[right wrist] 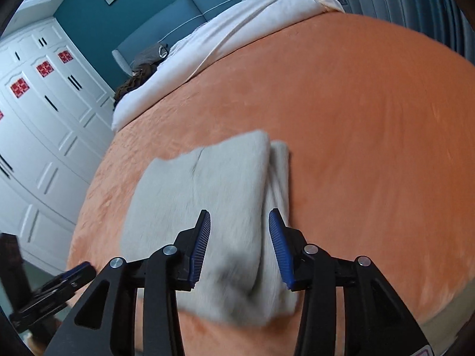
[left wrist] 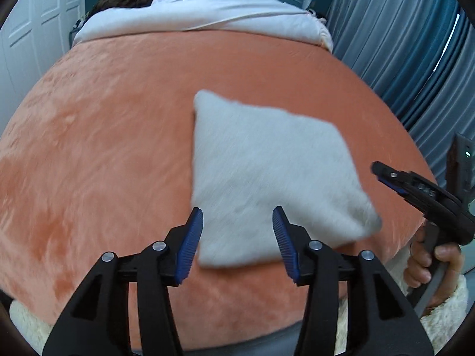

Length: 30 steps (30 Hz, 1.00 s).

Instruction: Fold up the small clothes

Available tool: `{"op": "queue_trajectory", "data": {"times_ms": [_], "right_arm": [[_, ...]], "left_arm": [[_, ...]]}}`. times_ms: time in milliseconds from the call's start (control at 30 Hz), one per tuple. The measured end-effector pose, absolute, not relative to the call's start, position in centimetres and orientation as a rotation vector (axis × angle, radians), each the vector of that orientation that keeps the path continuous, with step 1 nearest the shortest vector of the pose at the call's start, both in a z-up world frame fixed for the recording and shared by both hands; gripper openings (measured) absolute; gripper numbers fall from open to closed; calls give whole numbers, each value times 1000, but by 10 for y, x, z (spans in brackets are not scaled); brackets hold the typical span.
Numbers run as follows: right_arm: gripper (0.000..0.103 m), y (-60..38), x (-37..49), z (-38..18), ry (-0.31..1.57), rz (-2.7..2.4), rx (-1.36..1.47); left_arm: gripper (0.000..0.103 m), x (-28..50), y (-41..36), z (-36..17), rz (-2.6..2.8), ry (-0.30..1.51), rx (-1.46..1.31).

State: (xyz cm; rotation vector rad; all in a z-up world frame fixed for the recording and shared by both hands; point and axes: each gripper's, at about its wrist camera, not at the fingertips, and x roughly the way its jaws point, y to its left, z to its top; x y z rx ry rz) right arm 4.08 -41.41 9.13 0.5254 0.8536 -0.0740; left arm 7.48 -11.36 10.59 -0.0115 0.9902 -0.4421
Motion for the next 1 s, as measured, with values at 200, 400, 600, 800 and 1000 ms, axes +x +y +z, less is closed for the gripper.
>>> {"op": "queue_trajectory", "data": {"times_ms": [200, 400, 600, 800, 1000], "right_arm": [[43, -432, 109, 58, 936, -38, 662], [9, -423, 127, 81, 849, 40, 552], [9, -436, 151, 28, 1014, -43, 521], [19, -443, 89, 66, 880, -34, 653], [39, -403, 0, 69, 935, 2, 620]], "left_arm": [[47, 111, -151, 63, -415, 1090, -6], [48, 101, -162, 59, -410, 1071, 48], [50, 99, -168, 53, -416, 1056, 86], [54, 101, -167, 52, -419, 1051, 99], [54, 99, -165, 53, -413, 1053, 92]]}}
